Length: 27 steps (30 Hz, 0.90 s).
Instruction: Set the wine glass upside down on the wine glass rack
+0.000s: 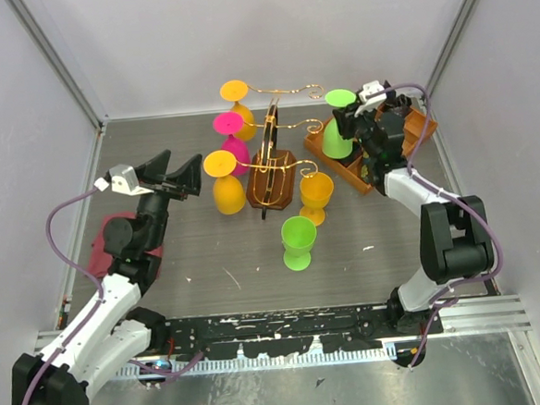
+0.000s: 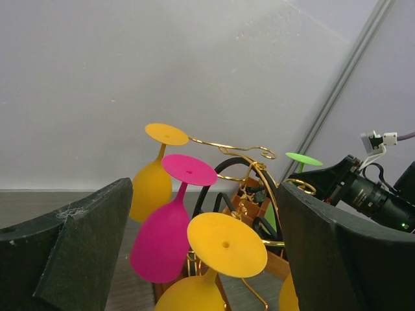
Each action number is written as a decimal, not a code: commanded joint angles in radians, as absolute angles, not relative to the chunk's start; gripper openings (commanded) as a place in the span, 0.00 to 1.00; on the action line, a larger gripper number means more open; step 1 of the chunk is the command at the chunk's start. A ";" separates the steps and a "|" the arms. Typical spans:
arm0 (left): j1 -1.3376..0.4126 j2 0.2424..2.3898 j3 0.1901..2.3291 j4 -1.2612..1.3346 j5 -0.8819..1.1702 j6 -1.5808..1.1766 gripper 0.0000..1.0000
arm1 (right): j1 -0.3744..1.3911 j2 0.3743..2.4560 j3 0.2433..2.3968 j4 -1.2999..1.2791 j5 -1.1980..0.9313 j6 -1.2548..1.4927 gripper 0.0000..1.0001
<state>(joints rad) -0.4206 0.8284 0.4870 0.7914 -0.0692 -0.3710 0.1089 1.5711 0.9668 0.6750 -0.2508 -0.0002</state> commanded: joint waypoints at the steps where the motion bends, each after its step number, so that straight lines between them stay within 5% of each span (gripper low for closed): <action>1: -0.417 0.836 0.473 0.846 -0.085 -0.353 0.98 | 0.106 1.577 0.952 0.867 -0.338 0.004 0.01; 27: -0.417 0.888 0.466 0.890 -0.100 -0.339 0.98 | 0.145 1.735 1.011 1.050 -0.472 -0.004 0.01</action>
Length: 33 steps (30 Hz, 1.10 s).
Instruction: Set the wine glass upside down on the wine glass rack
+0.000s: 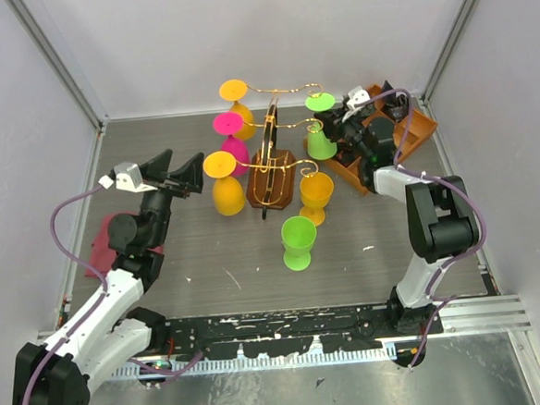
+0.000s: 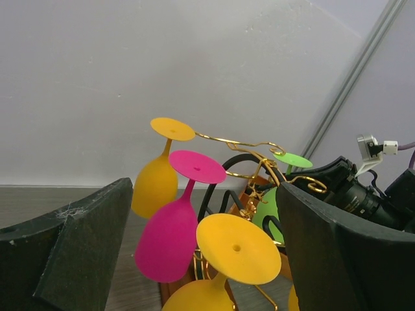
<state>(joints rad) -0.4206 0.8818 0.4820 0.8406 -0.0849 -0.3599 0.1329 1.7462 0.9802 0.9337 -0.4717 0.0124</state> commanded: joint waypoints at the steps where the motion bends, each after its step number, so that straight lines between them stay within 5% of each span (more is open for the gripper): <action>1: -0.418 0.891 0.466 0.891 -0.099 -0.340 0.98 | 0.147 1.728 1.004 1.048 -0.470 -0.006 0.01; 33: -0.417 0.905 0.457 0.911 -0.104 -0.370 0.98 | 0.146 1.578 0.898 1.066 -0.366 -0.049 0.01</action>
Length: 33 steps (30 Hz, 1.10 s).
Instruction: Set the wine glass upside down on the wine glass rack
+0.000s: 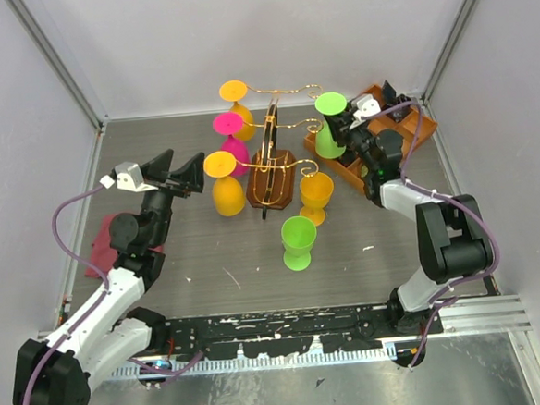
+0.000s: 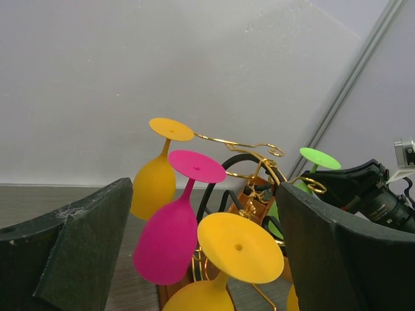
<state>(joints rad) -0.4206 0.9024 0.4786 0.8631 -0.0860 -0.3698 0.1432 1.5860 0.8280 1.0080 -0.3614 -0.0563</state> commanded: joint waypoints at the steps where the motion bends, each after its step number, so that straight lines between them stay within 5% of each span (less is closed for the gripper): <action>1: -0.417 0.906 0.455 0.915 -0.105 -0.371 0.98 | 0.147 1.589 0.913 1.059 -0.373 -0.045 0.01; 33: -0.417 0.865 0.463 0.862 -0.110 -0.357 0.98 | 0.216 1.865 1.087 1.193 -0.335 -0.042 0.01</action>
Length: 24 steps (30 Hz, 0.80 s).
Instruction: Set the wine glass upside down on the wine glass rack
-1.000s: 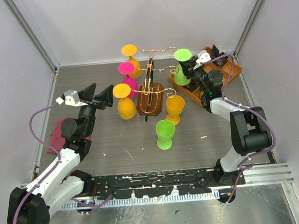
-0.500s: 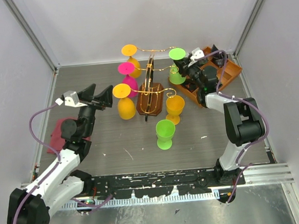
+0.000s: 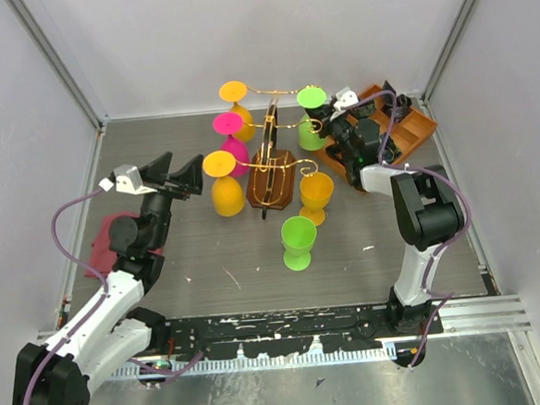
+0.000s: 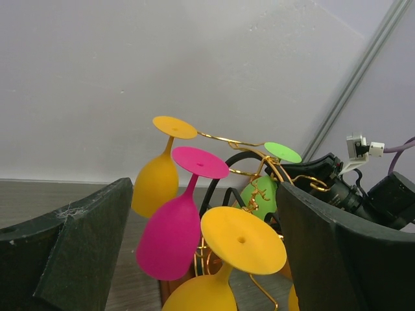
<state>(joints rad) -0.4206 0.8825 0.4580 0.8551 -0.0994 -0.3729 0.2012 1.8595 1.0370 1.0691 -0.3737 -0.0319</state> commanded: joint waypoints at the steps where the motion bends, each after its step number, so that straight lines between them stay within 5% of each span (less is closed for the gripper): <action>1: -0.417 0.865 0.465 0.860 -0.108 -0.359 0.98 | 0.217 1.873 1.092 1.200 -0.330 -0.043 0.01; 24: -0.417 0.903 0.476 0.878 -0.091 -0.383 0.98 | 0.235 1.921 1.117 1.258 -0.451 0.011 0.01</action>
